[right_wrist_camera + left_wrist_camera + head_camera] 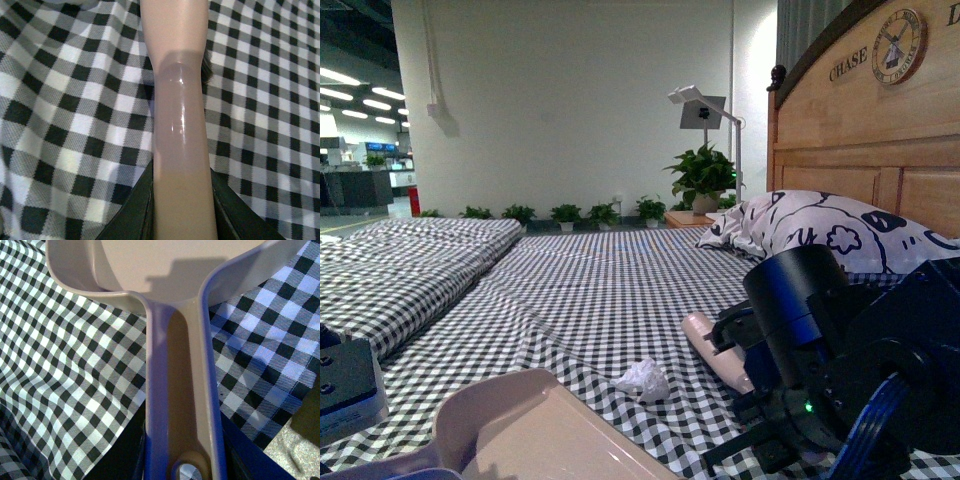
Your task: Clean up trash
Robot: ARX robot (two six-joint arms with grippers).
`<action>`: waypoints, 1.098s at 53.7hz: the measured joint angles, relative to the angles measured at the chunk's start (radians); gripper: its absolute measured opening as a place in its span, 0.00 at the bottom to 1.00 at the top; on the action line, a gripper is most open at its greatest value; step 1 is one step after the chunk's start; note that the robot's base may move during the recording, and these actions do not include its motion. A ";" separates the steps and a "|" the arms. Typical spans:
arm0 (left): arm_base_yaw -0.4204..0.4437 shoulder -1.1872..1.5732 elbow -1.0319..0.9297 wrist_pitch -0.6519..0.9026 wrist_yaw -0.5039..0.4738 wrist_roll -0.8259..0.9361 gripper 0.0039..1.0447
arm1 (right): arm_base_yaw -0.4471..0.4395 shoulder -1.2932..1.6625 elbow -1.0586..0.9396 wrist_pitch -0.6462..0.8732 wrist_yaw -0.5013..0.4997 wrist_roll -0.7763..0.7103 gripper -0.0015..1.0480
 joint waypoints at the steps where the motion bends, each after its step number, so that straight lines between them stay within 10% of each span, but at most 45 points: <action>1: 0.000 0.000 0.000 0.000 0.000 0.000 0.26 | 0.002 -0.001 0.000 -0.007 -0.010 0.003 0.20; 21: 0.000 0.000 0.000 -0.003 -0.004 0.001 0.26 | 0.034 -0.246 -0.116 -0.113 -0.631 0.018 0.20; 59: -0.013 -0.073 -0.072 0.273 -0.082 -0.248 0.26 | -0.349 -0.587 -0.311 -0.009 -0.479 0.123 0.19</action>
